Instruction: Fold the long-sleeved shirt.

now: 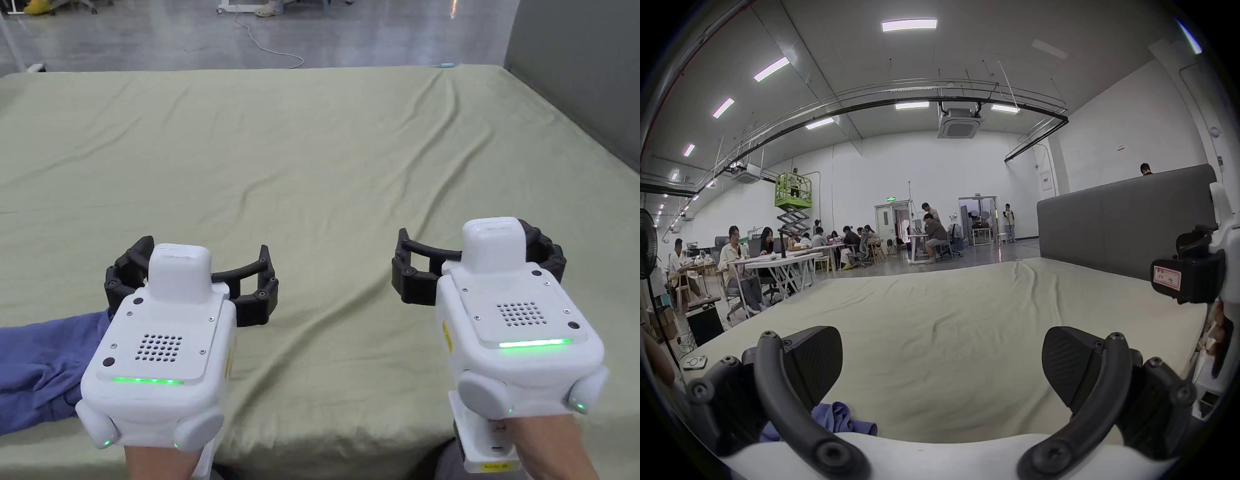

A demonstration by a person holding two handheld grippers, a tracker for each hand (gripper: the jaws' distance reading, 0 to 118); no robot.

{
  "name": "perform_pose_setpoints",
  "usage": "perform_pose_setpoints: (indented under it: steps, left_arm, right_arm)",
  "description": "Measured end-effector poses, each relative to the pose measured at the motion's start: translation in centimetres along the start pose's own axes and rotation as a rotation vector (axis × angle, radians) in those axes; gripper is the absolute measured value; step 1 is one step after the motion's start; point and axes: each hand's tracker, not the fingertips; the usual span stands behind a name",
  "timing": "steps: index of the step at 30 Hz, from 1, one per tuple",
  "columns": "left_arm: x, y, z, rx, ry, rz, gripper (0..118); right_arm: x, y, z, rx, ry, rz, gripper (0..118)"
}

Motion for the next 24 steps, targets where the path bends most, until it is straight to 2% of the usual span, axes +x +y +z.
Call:
perform_pose_setpoints:
  steps: [3, 7, 13, 24]
  left_arm:
    - [0.0, 0.0, -0.1, -0.002, 0.003, -0.005, 118]
    - [0.0, 0.0, -0.2, -0.006, 0.004, -0.005, 118]
    - [0.0, -0.2, -0.3, -0.01, 0.011, -0.006, 118]
    - [-0.1, -0.3, 0.0, -0.012, 0.015, -0.001, 118]
  right_arm:
    - [-0.1, 0.0, 0.0, 0.005, 0.008, -0.015, 118]
    - [0.6, 0.2, -0.4, -0.019, 0.042, -0.097, 118]
    - [1.0, 0.2, -0.2, -0.021, 0.033, -0.126, 118]
    - [0.5, 0.0, -0.3, -0.029, 0.002, -0.068, 118]
